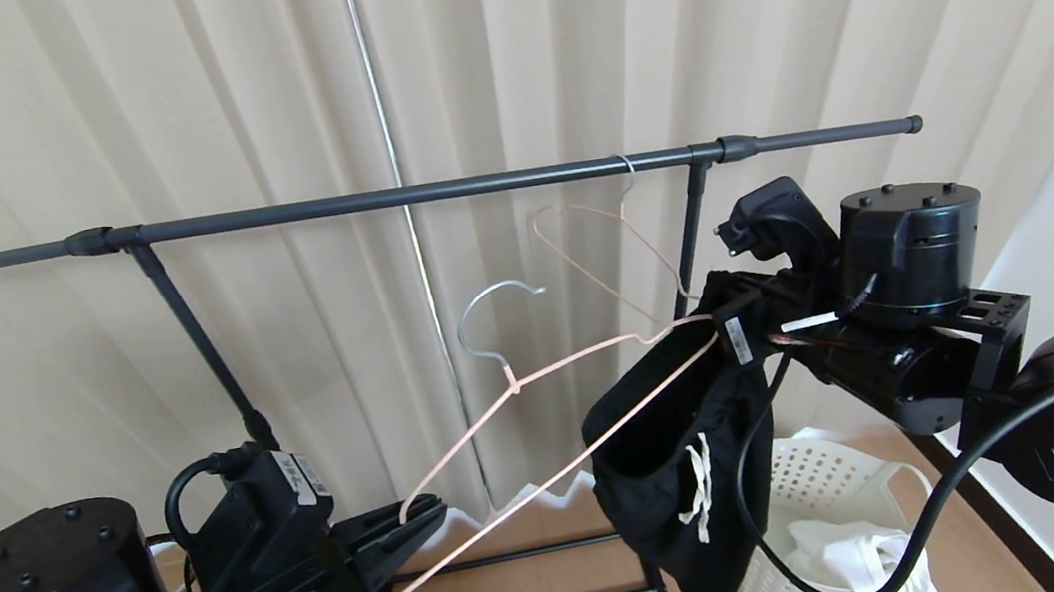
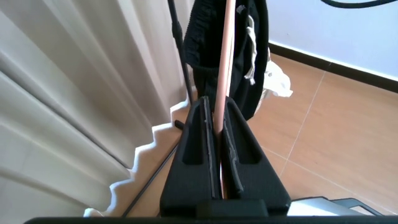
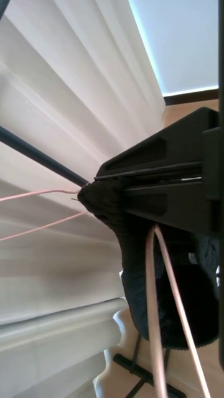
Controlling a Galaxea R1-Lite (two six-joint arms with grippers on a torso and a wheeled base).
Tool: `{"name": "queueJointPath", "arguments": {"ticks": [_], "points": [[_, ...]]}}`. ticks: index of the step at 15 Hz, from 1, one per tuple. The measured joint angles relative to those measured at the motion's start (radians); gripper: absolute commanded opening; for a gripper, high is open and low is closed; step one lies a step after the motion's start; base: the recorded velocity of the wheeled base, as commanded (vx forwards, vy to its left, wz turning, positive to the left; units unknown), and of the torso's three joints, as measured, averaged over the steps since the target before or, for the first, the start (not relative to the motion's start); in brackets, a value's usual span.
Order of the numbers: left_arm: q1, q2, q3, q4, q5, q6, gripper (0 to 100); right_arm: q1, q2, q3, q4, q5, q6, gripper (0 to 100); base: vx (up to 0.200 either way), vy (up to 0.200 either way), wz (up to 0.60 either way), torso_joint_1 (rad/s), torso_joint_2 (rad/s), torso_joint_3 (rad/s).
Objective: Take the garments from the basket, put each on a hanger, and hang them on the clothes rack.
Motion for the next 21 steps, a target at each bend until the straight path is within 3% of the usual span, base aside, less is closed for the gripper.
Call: {"name": "queueJointPath", "arguments": {"ticks": [11, 16, 21], "points": [[-0.032, 0.079, -0.098, 0.000, 0.051, -0.036, 0, 0.094, 0.000, -0.018, 0.000, -0.107, 0.003, 0, 0.000, 0.000, 0.00, 0.000, 0.00, 0.000], [-0.061, 0.094, -0.124, 0.001, 0.053, -0.061, 0, 0.204, -0.005, -0.027, 0.001, -0.169, 0.011, 0, 0.000, 0.000, 0.00, 0.000, 0.00, 0.000], [-0.070, 0.097, -0.120, 0.000, 0.053, -0.065, 0, 0.336, -0.005, -0.056, 0.001, -0.182, 0.094, 0, 0.000, 0.000, 0.00, 0.000, 0.00, 0.000]]}}
